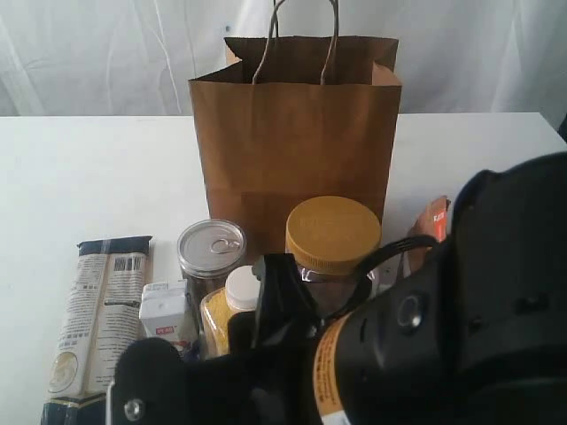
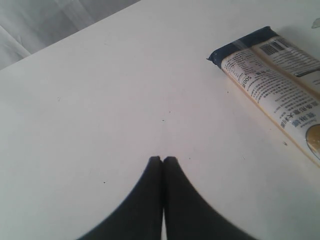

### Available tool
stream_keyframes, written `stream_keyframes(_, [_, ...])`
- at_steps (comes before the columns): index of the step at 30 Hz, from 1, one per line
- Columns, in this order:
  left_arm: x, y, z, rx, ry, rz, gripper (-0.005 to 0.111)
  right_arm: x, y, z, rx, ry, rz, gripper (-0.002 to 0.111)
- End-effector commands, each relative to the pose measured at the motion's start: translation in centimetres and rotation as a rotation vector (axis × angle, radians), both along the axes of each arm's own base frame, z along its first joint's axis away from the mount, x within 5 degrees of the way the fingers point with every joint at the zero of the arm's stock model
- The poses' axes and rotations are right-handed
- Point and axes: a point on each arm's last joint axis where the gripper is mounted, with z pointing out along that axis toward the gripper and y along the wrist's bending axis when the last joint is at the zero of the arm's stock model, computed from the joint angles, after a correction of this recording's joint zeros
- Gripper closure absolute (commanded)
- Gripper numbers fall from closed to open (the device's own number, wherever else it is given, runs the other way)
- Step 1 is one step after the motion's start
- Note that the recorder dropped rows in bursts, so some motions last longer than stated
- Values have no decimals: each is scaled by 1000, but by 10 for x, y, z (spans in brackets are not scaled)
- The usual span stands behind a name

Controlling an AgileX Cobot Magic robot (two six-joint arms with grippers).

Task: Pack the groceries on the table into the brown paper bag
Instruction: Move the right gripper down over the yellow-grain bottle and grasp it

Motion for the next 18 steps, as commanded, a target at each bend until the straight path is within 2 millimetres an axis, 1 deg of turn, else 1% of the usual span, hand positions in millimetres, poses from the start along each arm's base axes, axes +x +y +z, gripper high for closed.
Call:
stream_keyframes(1, [0,0,-1,-2,-4,2,107,-3,5,4,90,86,-95,41])
stream_keyframes(3, [0,0,-1,-2,-4,2,107,-1,4,6,81,91,-144,41])
stream_keyframes(7, [0,0,-1,-2,-4,2,107,16,-1,21,43,22,-291,41])
stream_keyframes(9, [0,0,-1,-2,-4,2,107,26,-5,28,-46,51,-370,41])
stream_keyframes(11, [0,0,-1,-2,-4,2,107,38,-7,28,-135,73,-403,41])
stream_keyframes(12, [0,0,-1,-2,-4,2,107,45,-6,28,-170,69,-392,41])
stream_keyframes(13, [0,0,-1,-2,-4,2,107,57,-3,29,-193,44,-359,41])
stream_keyframes(14, [0,0,-1,-2,-4,2,107,63,0,29,-198,22,-332,41])
stream_keyframes(15, [0,0,-1,-2,-4,2,107,71,6,29,-187,-35,-275,41])
stream_keyframes(18, [0,0,-1,-2,-4,2,107,76,17,32,-117,-135,-136,41])
